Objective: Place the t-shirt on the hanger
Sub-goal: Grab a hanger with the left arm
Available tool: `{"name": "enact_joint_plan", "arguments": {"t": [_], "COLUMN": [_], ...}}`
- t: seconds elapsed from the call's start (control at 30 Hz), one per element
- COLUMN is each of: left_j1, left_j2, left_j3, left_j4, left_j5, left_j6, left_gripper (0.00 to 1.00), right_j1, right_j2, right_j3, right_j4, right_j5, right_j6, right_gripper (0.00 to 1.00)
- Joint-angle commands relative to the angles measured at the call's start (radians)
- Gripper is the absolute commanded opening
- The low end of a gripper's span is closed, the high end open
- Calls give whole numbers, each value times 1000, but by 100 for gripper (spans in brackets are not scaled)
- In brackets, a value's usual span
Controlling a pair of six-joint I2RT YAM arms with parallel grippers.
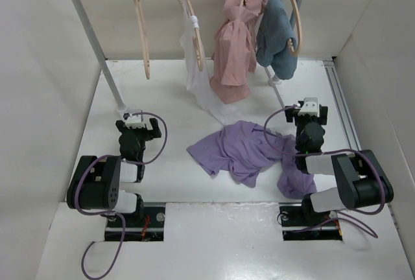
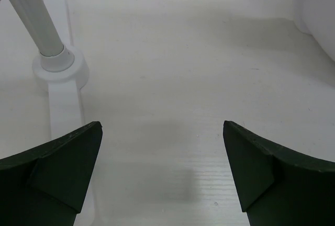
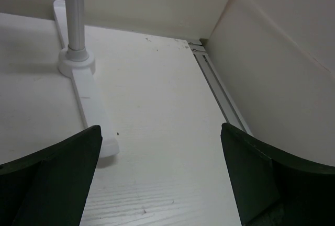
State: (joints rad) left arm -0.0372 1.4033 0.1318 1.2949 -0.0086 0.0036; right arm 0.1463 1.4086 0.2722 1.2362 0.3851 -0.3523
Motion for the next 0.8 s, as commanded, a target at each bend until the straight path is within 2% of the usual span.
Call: {"name": "enact_joint_plan", "arguments": {"t": [0.0, 0.07, 0.1, 0.13, 0.17, 0.2, 0.27, 0.3, 0.33, 0.43, 0.47, 0.57, 0.67, 0.77], "left_j1": [3, -6, -15, -15, -15, -15, -15, -26, -26, -44, -44, -70, -131, -197], "left_j2": [-29, -20, -45, -87, -146, -284, -416, -519, -562, -711, -749, -897, -1004, -1047], "left_j3": [25, 2, -20, -35, -44, -34, 15, 78, 103, 131, 131, 109, 109, 156], "left_j4": [218, 230, 313, 302, 258, 110, -126, -360, -453, -635, -649, -710, -846, -953], "left_j5": [12, -11, -11, -11, -11, -2, 25, 35, 13, -11, -11, -40, -71, -126], "left_j6": [9, 21, 21, 21, 21, 21, 91, 104, 104, 104, 127, 189, 283, 309], "left_gripper": [99, 99, 99, 99, 99, 99, 99, 99, 99, 99, 99, 99, 99, 99], "right_j1": [18, 39, 71, 85, 94, 105, 172, 203, 281, 412, 493, 628, 709, 817], "right_j2": [-14, -86, -121, -158, -209, -223, -261, -279, -321, -379, -394, -416, -404, -392], "right_j3": [19, 56, 86, 178, 227, 272, 349, 349, 349, 349, 361, 392, 441, 521], "right_j4": [46, -38, -225, -357, -488, -697, -844, -892, -958, -1065, -1093, -1209, -1334, -1435], "right_j5": [20, 6, 18, 5, -21, -66, -66, -39, 24, 130, 145, 143, 130, 140], "right_j6": [-4, -26, -36, -36, -66, -80, -114, -128, -160, -207, -218, -270, -304, -304], "right_gripper": [100, 100, 100, 100, 100, 100, 100, 100, 100, 100, 100, 100, 100, 100]}}
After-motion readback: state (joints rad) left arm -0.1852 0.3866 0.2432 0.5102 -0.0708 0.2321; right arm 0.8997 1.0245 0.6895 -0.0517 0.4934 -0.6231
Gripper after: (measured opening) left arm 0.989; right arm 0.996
